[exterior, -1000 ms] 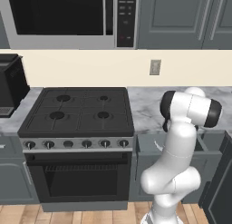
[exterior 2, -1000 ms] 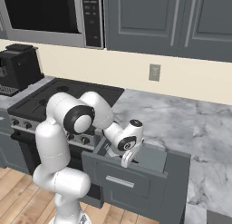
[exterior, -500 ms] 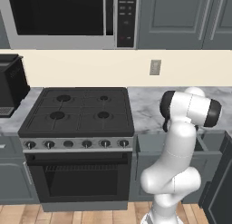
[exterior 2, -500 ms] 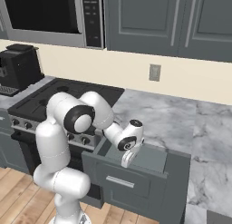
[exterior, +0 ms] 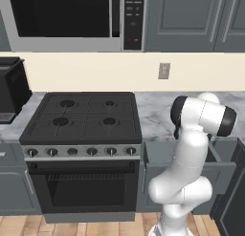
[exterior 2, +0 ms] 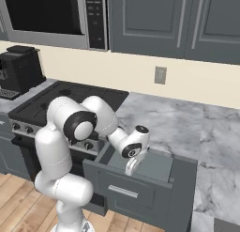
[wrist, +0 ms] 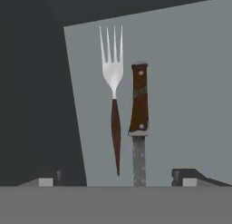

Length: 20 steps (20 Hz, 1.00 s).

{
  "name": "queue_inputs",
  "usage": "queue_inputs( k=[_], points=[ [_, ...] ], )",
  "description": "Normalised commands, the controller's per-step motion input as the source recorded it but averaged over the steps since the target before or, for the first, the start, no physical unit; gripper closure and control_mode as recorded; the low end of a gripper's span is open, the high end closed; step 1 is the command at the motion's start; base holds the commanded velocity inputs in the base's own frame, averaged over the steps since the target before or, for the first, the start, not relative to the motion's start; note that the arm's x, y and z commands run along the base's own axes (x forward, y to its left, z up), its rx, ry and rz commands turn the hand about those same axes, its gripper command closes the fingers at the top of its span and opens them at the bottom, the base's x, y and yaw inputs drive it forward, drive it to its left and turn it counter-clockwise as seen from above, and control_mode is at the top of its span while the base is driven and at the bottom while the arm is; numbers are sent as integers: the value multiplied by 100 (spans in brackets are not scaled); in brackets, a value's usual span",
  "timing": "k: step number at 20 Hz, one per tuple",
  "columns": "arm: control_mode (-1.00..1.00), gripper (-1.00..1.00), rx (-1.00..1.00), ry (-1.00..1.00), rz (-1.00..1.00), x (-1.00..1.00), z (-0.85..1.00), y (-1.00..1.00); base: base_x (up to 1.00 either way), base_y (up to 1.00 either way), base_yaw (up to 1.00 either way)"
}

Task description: Pick up the metallic utensils from the counter and place them in the open drawer. Make sure not to pick up any wooden utensils.

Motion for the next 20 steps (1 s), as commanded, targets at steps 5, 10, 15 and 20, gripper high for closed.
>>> queue_inputs(
  k=[5,10,15,20],
  points=[
    [-100,-100,9,0,0,-16,45,-13,0,0,0],
    [-100,-100,7,0,0,-1,78,-2,0,0,0],
    [-100,-100,1,0,0,0,75,0,0,0,0],
    [-100,-100,0,16,-15,0,62,10,0,0,0]
  ],
)
